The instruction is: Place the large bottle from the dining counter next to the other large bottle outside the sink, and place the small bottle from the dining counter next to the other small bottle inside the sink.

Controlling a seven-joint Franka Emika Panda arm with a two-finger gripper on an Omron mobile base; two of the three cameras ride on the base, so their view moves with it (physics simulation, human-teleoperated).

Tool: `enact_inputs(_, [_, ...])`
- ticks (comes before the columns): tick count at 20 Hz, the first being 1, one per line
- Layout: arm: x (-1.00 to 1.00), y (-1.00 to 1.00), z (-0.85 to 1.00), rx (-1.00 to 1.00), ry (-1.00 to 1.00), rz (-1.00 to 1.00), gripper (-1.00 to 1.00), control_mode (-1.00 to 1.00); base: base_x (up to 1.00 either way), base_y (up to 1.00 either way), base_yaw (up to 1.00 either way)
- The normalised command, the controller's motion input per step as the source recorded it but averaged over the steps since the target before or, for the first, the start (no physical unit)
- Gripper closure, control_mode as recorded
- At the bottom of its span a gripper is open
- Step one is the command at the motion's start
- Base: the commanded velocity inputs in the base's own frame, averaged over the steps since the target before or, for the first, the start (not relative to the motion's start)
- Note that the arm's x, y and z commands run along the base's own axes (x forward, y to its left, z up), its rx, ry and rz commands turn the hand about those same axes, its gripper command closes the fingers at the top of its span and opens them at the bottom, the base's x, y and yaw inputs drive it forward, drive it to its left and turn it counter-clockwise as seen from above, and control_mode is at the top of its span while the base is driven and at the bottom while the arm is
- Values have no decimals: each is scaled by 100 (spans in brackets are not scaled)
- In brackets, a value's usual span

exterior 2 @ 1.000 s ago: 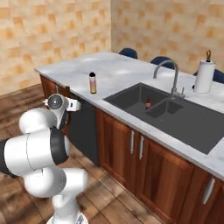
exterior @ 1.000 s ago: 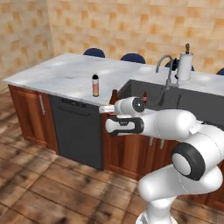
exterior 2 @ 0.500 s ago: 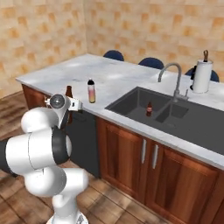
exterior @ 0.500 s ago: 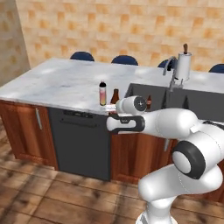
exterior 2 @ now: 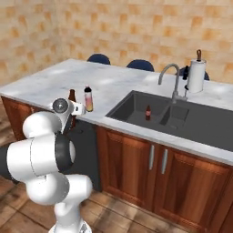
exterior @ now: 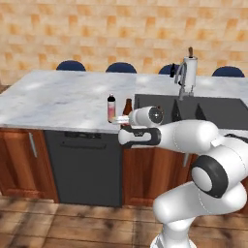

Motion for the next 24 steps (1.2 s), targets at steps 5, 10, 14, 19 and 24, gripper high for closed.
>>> enact_inputs(5, [0, 0, 0, 0, 0, 0, 100, 100, 26, 50, -33])
enact_inputs(10, [0, 0, 0, 0, 0, 0, 100, 100, 34, 19, -28])
enact_inputs(14, [0, 0, 0, 0, 0, 0, 100, 100, 41, 0, -21])
enact_inputs(19, [0, 0, 0, 0, 0, 0, 100, 100, 40, 9, -10])
enact_inputs(24, [0, 0, 0, 0, 0, 0, 100, 100, 19, 28, -8])
